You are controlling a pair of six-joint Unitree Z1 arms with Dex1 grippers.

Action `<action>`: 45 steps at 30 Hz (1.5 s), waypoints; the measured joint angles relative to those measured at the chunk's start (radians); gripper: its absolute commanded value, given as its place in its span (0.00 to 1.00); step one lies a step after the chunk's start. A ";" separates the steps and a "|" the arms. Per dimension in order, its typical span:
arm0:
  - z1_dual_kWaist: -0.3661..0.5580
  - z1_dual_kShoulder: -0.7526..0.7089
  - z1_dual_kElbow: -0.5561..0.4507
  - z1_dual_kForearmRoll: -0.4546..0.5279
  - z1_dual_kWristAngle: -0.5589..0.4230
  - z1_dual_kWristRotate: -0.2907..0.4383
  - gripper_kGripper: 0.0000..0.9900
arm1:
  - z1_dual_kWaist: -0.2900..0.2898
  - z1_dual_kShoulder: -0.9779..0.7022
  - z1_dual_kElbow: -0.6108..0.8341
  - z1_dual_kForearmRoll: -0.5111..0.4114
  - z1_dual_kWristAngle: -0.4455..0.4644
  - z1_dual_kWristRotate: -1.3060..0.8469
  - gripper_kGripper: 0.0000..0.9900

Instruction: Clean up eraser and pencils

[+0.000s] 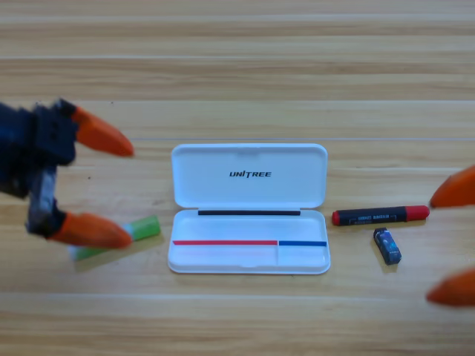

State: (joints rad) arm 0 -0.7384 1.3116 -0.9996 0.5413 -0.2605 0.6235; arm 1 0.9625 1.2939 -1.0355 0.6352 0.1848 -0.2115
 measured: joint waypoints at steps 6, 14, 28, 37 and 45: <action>0.000 0.016 -0.215 0.203 0.147 0.070 0.97 | -0.085 0.125 -0.057 0.081 -0.078 0.095 0.98; 0.012 0.236 -0.532 0.515 0.317 0.145 0.97 | -0.123 0.305 -0.062 0.088 -0.152 0.145 0.98; 0.041 0.563 -0.553 0.557 0.327 0.054 0.97 | -0.123 0.492 -0.018 -0.038 -0.233 0.392 0.99; 0.065 0.608 -0.400 0.392 0.377 -0.023 0.97 | -0.124 0.626 -0.047 -0.071 -0.249 0.514 0.93; 0.109 0.625 -0.327 0.299 0.397 -0.042 0.97 | -0.147 0.659 -0.063 -0.124 -0.267 0.523 0.86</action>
State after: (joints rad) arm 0 -0.6296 1.9369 -1.3264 0.8407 0.1363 0.5812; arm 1 0.8152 1.9531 -1.0984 0.5115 -0.0826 0.3110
